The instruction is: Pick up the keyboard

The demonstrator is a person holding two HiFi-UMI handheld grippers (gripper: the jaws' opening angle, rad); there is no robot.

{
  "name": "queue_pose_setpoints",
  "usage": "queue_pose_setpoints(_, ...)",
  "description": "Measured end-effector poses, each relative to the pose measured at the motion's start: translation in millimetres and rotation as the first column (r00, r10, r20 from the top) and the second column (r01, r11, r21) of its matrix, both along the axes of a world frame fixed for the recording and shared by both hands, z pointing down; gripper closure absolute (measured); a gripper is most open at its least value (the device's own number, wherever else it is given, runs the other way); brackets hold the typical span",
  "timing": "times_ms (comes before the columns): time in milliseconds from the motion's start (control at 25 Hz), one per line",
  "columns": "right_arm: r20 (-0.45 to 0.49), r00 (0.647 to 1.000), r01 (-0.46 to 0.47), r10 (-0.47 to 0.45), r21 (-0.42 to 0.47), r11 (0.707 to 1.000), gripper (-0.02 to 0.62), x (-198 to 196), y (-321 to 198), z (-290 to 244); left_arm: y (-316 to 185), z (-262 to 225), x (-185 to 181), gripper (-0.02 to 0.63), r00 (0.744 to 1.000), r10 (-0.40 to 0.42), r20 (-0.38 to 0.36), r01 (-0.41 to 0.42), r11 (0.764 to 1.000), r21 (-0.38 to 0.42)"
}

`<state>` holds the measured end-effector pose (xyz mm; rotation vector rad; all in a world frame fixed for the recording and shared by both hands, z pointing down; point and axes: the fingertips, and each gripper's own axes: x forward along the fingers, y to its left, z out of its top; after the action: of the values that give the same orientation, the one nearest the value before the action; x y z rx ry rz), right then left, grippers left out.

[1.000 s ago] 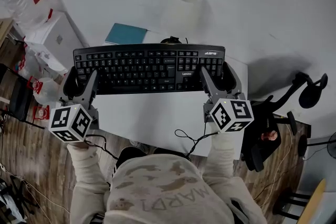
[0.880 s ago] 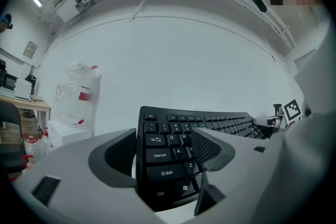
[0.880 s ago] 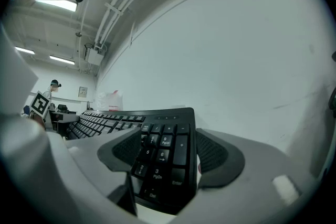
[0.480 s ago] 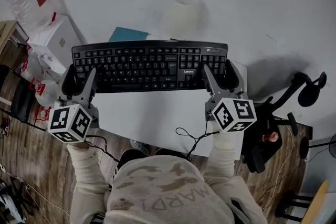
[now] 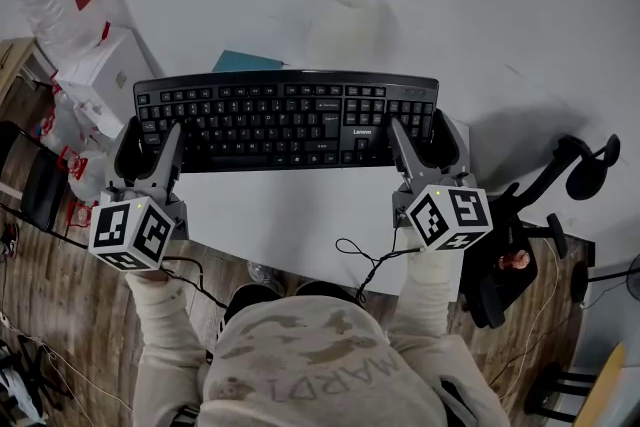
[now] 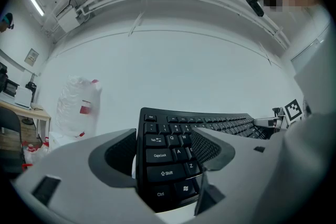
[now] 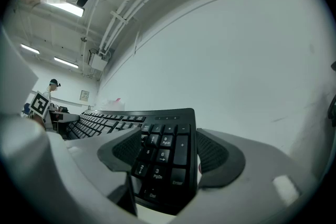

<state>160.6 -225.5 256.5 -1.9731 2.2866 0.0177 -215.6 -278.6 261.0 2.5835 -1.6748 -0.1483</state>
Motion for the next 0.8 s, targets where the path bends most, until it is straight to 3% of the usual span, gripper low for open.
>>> queue_pose_setpoints(800,0.0,1.0,0.004,-0.004,0.007,1.0,0.259,-0.3,2.4,-1.7,3.4,-4.5,-0.6,0.281,1.0,-0.013,-0.007,0.013,1.0,0.006)
